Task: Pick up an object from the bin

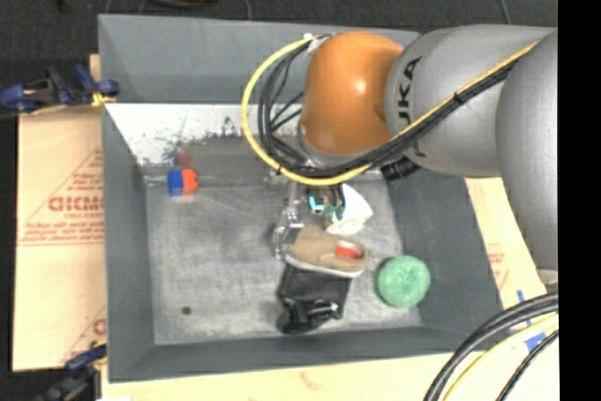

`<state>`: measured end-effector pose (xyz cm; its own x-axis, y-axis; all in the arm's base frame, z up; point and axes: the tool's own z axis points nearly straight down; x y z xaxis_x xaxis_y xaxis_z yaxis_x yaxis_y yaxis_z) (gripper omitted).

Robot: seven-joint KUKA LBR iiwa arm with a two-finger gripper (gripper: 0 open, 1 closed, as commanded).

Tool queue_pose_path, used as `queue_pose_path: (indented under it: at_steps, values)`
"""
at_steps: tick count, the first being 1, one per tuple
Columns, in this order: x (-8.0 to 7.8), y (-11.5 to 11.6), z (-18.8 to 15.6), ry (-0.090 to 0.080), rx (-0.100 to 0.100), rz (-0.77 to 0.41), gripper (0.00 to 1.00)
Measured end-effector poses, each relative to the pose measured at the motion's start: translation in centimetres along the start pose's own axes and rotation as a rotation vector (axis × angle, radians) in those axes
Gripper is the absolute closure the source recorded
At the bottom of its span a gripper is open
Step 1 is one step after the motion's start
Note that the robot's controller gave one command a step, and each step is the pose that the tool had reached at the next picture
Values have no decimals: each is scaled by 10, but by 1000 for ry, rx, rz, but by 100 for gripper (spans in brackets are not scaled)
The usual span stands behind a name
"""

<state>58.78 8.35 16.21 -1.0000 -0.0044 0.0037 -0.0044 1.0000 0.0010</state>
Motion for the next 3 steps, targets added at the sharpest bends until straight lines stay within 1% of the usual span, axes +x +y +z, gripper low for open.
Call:
queue_pose_path:
  at_steps: [1, 2, 3]
  values:
    - [-2, 0, -4, -7, -1, 1, 0]
    - [45, -32, 40, -13, -2, 51, 0]
    - [77, -51, 71, -20, -1, 46, 0]
